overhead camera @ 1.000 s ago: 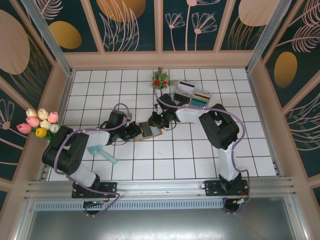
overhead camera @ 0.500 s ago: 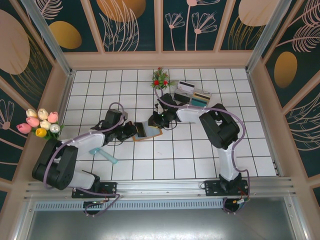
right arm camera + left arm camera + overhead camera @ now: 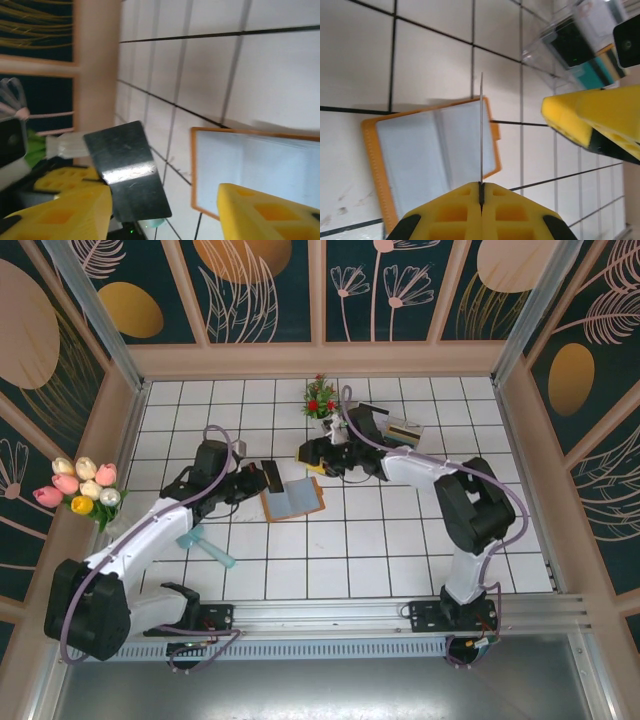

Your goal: Take the credit cards out of the card holder

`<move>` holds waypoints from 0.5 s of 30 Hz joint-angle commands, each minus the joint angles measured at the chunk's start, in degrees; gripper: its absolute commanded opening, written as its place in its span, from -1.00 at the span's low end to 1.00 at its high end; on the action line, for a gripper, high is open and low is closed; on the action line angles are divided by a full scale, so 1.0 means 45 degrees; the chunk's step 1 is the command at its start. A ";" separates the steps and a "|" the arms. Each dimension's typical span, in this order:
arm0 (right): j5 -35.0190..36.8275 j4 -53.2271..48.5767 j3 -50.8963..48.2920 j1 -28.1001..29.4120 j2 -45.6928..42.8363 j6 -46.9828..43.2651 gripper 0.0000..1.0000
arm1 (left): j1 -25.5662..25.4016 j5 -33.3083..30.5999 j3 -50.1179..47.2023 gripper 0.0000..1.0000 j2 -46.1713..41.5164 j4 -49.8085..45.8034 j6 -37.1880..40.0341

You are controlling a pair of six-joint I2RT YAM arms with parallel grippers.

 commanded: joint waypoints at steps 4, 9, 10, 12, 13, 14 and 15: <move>-0.2252 0.6364 -0.1980 -0.0238 -0.0985 0.2932 0.39 | 0.0084 0.2411 0.0347 -1.00 -0.0458 0.2912 -0.2114; -0.3079 0.7901 -0.1706 -0.0104 -0.1105 0.4175 0.40 | 0.0092 0.3057 0.1147 -1.00 -0.0421 0.3132 -0.2381; -0.3159 0.7898 -0.1613 -0.0068 -0.1115 0.4232 0.40 | 0.0099 0.3195 0.1213 -1.00 -0.0383 0.3235 -0.2535; -0.3405 0.8327 -0.1505 -0.0040 -0.1089 0.4591 0.36 | 0.0089 0.3506 0.1171 -1.00 -0.0313 0.3716 -0.2880; -0.3516 0.8865 -0.1537 -0.0040 -0.1072 0.4951 0.33 | 0.0099 0.3601 0.1147 -1.00 -0.0290 0.3914 -0.3071; -0.3589 0.9385 -0.1591 -0.0036 -0.1090 0.5293 0.30 | 0.0101 0.3695 0.1125 -1.00 -0.0274 0.4094 -0.3199; -0.3657 0.9730 -0.1625 -0.0061 -0.1105 0.5551 0.26 | 0.0094 0.3748 0.1111 -1.00 -0.0245 0.4204 -0.3259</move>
